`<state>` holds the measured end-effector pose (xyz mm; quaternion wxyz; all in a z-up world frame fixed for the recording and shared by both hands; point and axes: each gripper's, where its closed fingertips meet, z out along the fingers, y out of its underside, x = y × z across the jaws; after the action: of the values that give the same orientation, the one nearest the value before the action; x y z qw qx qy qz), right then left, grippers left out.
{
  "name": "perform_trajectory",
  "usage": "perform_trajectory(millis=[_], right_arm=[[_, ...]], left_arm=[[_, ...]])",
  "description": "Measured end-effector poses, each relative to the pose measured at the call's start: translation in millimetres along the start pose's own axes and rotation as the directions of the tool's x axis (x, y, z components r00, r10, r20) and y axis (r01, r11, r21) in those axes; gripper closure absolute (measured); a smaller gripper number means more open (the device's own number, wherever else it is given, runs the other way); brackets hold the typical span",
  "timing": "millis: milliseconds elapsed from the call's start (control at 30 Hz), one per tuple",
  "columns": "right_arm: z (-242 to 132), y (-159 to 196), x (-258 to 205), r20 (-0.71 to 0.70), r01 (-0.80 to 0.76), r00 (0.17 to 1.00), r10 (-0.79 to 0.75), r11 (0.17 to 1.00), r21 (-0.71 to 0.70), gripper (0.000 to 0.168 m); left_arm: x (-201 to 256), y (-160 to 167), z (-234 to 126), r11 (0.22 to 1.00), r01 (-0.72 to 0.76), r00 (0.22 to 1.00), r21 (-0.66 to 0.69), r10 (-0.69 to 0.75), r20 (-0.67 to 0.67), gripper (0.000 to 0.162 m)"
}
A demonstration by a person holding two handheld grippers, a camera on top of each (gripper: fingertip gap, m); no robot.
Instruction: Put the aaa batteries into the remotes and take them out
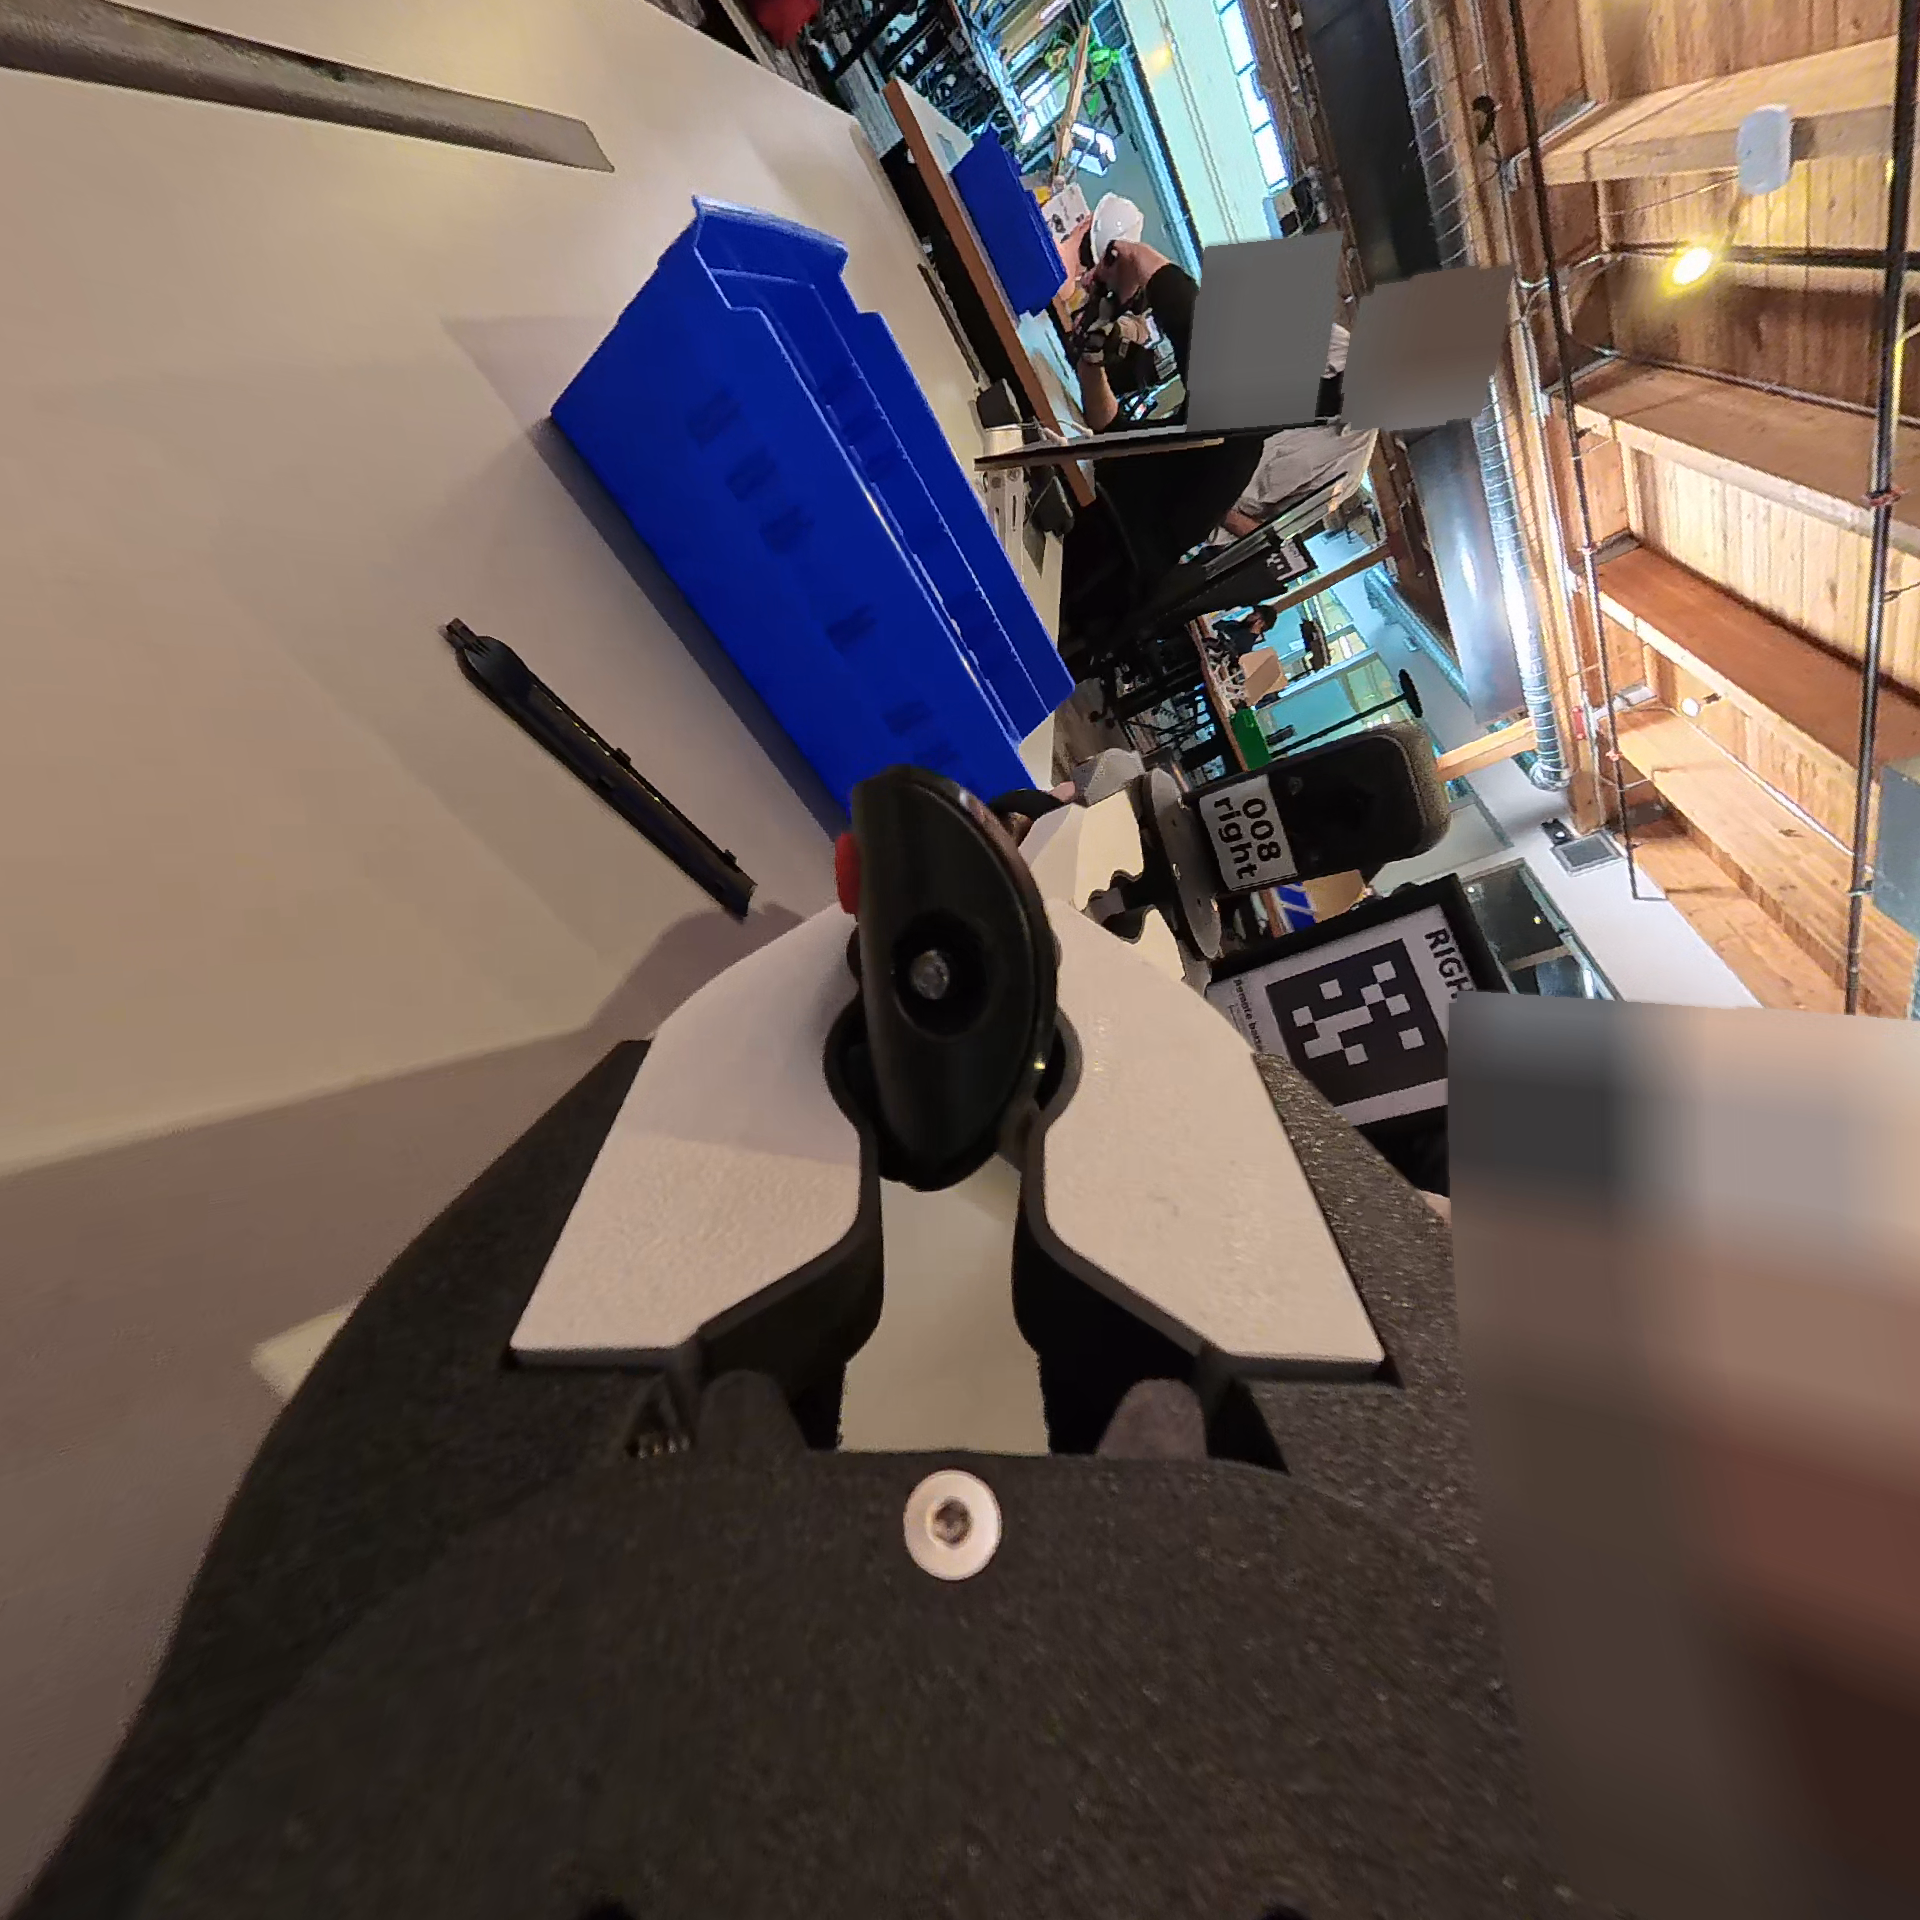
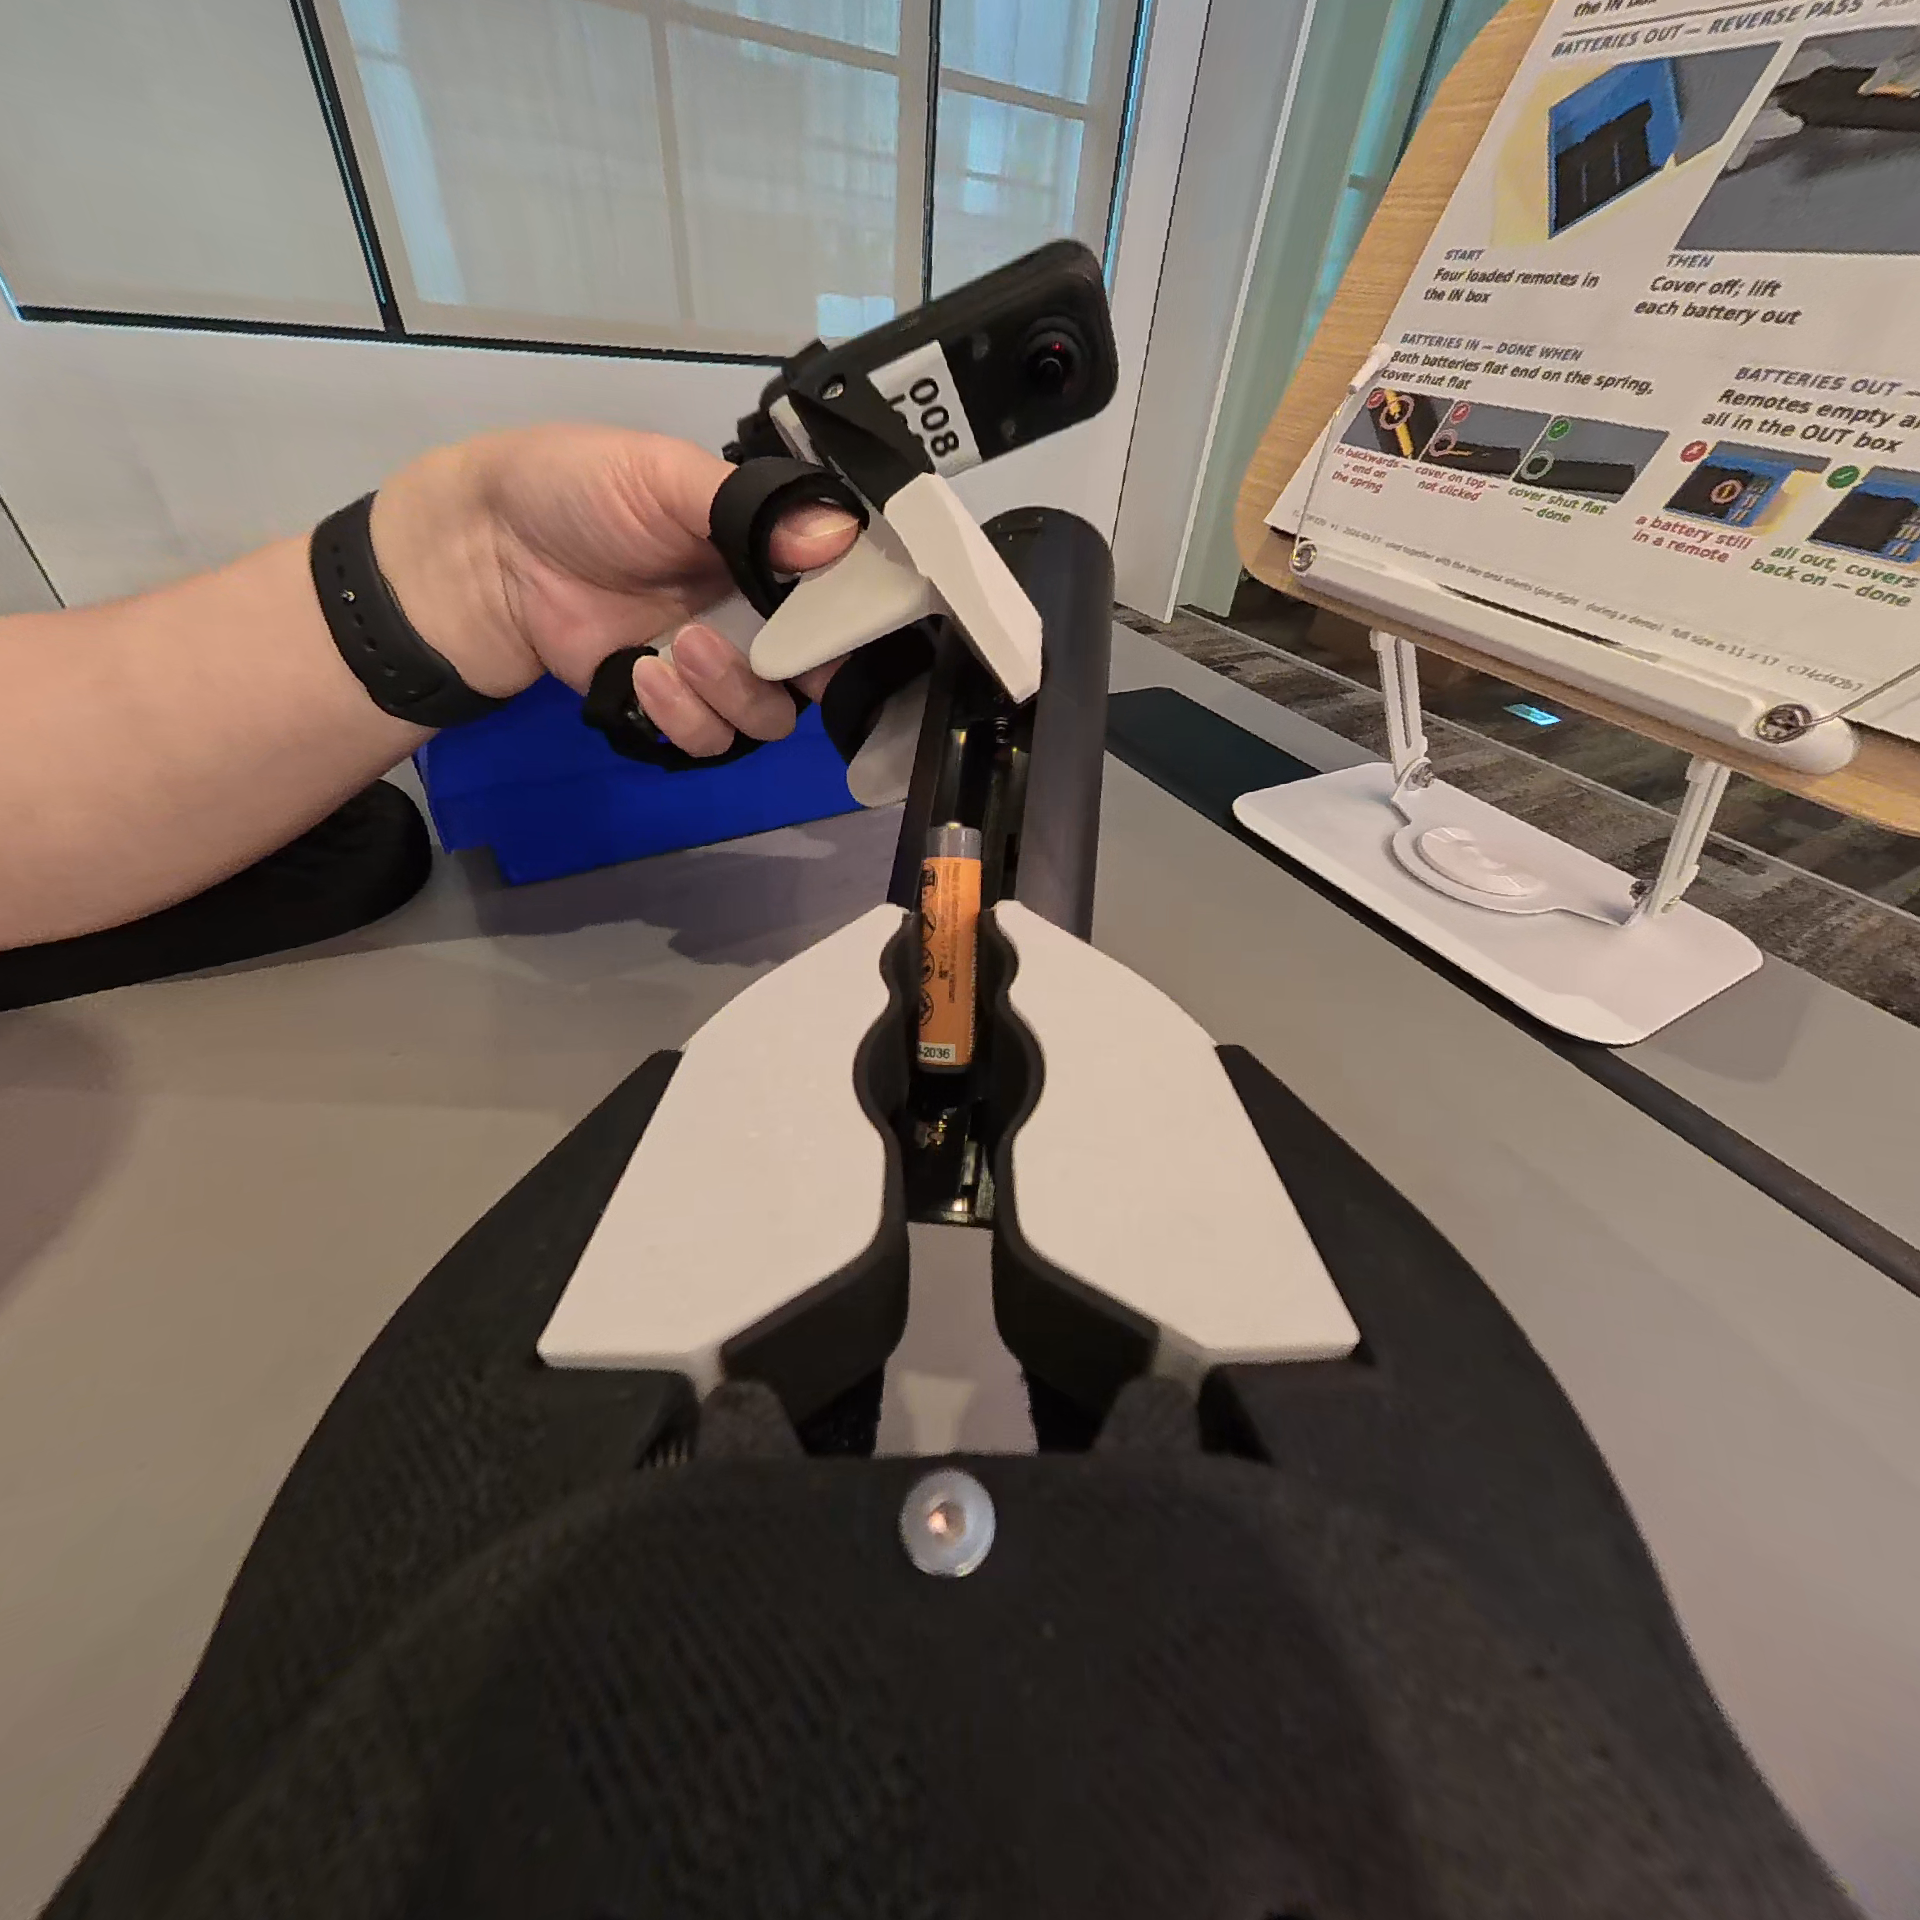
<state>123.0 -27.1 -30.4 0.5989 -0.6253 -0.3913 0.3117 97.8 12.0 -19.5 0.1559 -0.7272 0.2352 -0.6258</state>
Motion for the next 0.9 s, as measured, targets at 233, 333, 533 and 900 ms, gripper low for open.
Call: perform_trajectory(millis=[233, 333, 533, 900], right_arm=[[-6.2, -3.0, 2.8, -0.004, -0.015, 1.000, 0.015, 1.000, 0.021, 0.157], [-10.3, -3.0, 8.1, -0.019, -0.023, 1.000, 0.023, 0.999, 0.024, 0.157], [-24.6, -21.2, 8.6, -0.016, 0.009, 1.000, -0.008, 0.998, 0.059, 0.157], [11.8, -22.2, 1.8, -0.035, 0.170, 0.984, -0.177, 0.974, -0.147, 0.154]], left_arm=[[2.1, -2.7, -2.8, 1.000, 0.022, 0.999, 0.017, -0.022, -0.031, 0.137], [3.1, -4.4, -4.9, 0.999, 0.025, 0.999, 0.027, -0.024, -0.038, 0.137], [-2.1, -3.8, -4.0, 1.000, 0.012, 1.000, 0.024, -0.012, 0.004, 0.137], [-5.5, -4.4, -2.3, 0.999, -0.023, 0.998, 0.028, 0.021, 0.066, 0.137]])
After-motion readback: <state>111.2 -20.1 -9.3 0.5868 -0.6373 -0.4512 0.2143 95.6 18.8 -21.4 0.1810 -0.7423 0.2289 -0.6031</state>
